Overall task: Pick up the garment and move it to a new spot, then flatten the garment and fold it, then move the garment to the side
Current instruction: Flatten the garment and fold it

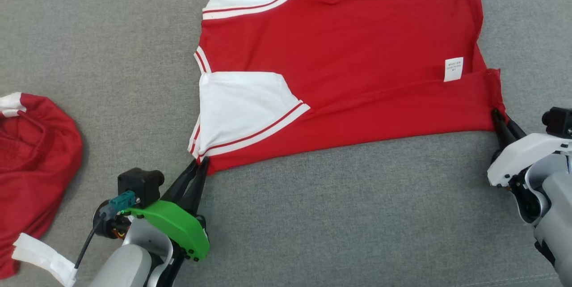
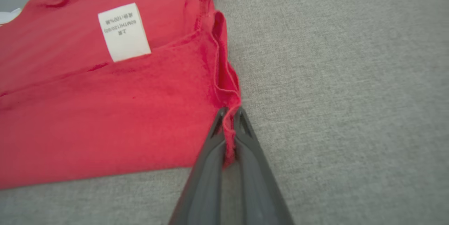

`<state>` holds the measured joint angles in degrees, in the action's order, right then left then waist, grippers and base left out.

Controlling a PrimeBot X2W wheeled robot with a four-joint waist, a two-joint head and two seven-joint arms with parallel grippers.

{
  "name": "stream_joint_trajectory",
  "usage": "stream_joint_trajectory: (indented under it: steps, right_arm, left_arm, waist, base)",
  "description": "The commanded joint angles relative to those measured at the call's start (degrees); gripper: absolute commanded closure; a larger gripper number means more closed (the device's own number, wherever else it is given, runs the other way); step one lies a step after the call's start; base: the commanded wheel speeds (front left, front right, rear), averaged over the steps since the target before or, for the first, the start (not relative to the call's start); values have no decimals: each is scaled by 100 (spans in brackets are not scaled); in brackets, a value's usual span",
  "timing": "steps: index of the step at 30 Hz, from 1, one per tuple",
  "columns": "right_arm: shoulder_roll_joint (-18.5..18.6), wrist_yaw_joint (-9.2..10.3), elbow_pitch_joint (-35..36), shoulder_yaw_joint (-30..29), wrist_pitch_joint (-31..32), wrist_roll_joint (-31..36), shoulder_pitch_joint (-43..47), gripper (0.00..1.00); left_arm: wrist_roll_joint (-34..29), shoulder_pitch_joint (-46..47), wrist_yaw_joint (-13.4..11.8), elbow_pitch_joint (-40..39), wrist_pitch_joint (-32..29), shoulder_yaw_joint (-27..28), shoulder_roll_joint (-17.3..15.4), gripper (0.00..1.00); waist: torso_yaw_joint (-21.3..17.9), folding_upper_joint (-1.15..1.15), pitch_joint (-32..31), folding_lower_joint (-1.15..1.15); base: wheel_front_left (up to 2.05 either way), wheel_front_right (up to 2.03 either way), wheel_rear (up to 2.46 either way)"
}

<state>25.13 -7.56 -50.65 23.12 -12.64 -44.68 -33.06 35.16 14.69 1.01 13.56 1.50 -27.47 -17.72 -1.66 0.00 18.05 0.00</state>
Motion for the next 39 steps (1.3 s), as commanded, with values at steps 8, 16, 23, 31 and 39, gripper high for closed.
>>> stream_joint_trajectory:
  steps: [8, 16, 23, 31, 39]
  right_arm:
    - [570, 15, 381, 421, -134, -495, 676, 100]
    - [943, 16, 898, 507, -228, -922, 1602, 100]
    - [1050, 15, 1274, 360, -251, -867, 2240, 100]
    - [898, 15, 1383, 172, -257, -760, 2481, 100]
    - [919, 13, 1627, -348, -256, -463, 2572, 0]
  left_arm:
    - [118, -723, -138, -545, -200, -74, -274, 100]
    - [284, -1570, -325, -1031, -483, -243, -384, 100]
    - [386, -1932, -435, -1346, -804, -376, -483, 100]
    - [269, -1702, -399, -1187, -982, -523, -482, 84]
    - [230, -1610, -514, -1189, -930, -494, -443, 0]
  waist:
    - [78, 0, -446, 0]
    - [69, 0, -775, 0]
    - [16, 0, -873, 0]
    - [4, 0, -891, 0]
    - [-38, 0, -977, 0]
  base:
    - [0, 0, 0]
    - [0, 0, 0]
    - [0, 0, 0]
    - [0, 0, 0]
    - [0, 0, 0]
